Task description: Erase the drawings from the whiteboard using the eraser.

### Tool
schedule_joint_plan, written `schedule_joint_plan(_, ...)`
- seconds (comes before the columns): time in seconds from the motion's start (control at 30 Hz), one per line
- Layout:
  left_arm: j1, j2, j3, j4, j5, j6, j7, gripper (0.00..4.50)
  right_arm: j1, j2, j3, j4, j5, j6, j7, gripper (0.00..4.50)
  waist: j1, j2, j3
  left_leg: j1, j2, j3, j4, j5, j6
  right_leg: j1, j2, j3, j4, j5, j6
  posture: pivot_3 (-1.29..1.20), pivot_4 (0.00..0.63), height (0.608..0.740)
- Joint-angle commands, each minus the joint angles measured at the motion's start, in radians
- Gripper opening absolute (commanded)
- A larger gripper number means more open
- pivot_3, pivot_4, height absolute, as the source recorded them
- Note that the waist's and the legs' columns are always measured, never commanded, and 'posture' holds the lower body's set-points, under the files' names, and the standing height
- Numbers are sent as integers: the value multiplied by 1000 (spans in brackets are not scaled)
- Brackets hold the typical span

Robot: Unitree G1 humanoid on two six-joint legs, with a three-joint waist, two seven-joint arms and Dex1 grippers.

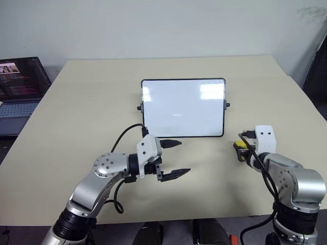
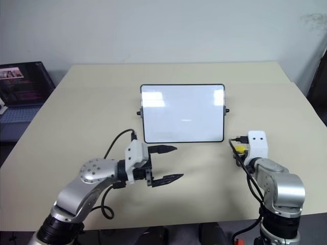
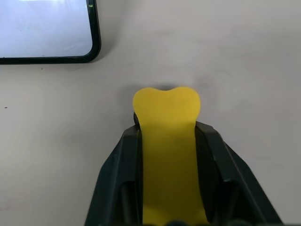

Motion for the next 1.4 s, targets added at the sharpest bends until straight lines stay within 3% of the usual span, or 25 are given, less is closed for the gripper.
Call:
schedule_joint_plan(0.03, -5, 1, 16, -13, -11, -7, -4, 4500, 1, -10, 3, -12, 7, -26, -6, 2715, 0, 0, 0, 0, 0, 0, 0, 0, 0, 0, 0, 0, 0, 0, 0, 0, 150, 740)
schedule_joint_plan(0.2, -9, 1, 17, -10, -12, -6, -6, 4500, -1, -10, 2, -9, 10, -29, -13, 4482, 0, 0, 0, 0, 0, 0, 0, 0, 0, 0, 0, 0, 0, 0, 0, 0, 150, 740)
schedule_joint_plan(0.5, -11, 0, 30, -18, -27, 8, -2, 4500, -33, 11, -24, -27, 21, -6, -26, 4482, 0, 0, 0, 0, 0, 0, 0, 0, 0, 0, 0, 0, 0, 0, 0, 0, 150, 740)
schedule_joint_plan(0.63, -1, 17, 100, -76, -80, 69, 35, 4500, -142, 59, -76, -93, 23, 108, -44, 4482, -3, 0, 0, 0, 0, 0, 0, 0, 0, 0, 0, 0, 1, 0, 0, 0, 150, 740)
schedule_joint_plan(0.77, 11, 8, 193, -93, -70, 104, 147, 4500, -182, 34, -86, -127, 14, 94, -46, 4482, 0, 0, 0, 0, 0, -1, 0, 0, 0, 0, 0, -1, 1, 0, 0, 0, 150, 740)
schedule_joint_plan(0.9, 53, -91, 285, -123, -40, 151, 377, 4500, -63, -22, -97, -169, -3, -121, -30, 4482, 7, -1, -1, 0, -1, -1, 0, 0, 0, 0, -1, -1, -1, 0, 0, 0, 150, 740)
schedule_joint_plan(1.03, 171, -151, 285, -195, 49, 143, 517, 4500, 153, -53, -101, -197, -14, -397, -4, 4482, 7, -1, -1, -1, -2, 1, -1, 0, -1, 0, -2, 1, -2, -2, 3, 0, 150, 740)
schedule_joint_plan(1.17, 343, -223, 275, -256, 145, 77, 633, 4500, 424, 6, -109, -212, -13, -794, 53, 4482, 4, -1, -2, 1, -1, 3, -3, 0, -1, 0, -2, 3, -2, -2, 3, 0, 150, 740)
schedule_joint_plan(1.3, 549, -293, 284, -248, 283, -109, 727, 4500, 694, 63, -115, -132, -55, -1187, 80, 4482, 4, -1, -2, 3, 0, 4, -7, 0, -1, 1, -2, 3, -4, -2, 3, 0, 150, 740)
schedule_joint_plan(1.4, 664, -337, 317, -236, 328, -188, 778, 4500, 798, 95, -78, -53, -65, -1347, 82, 4482, 4, -1, -2, 4, 0, 4, -7, -2, 3, 3, -2, 4, -6, -3, 3, 0, 150, 740)
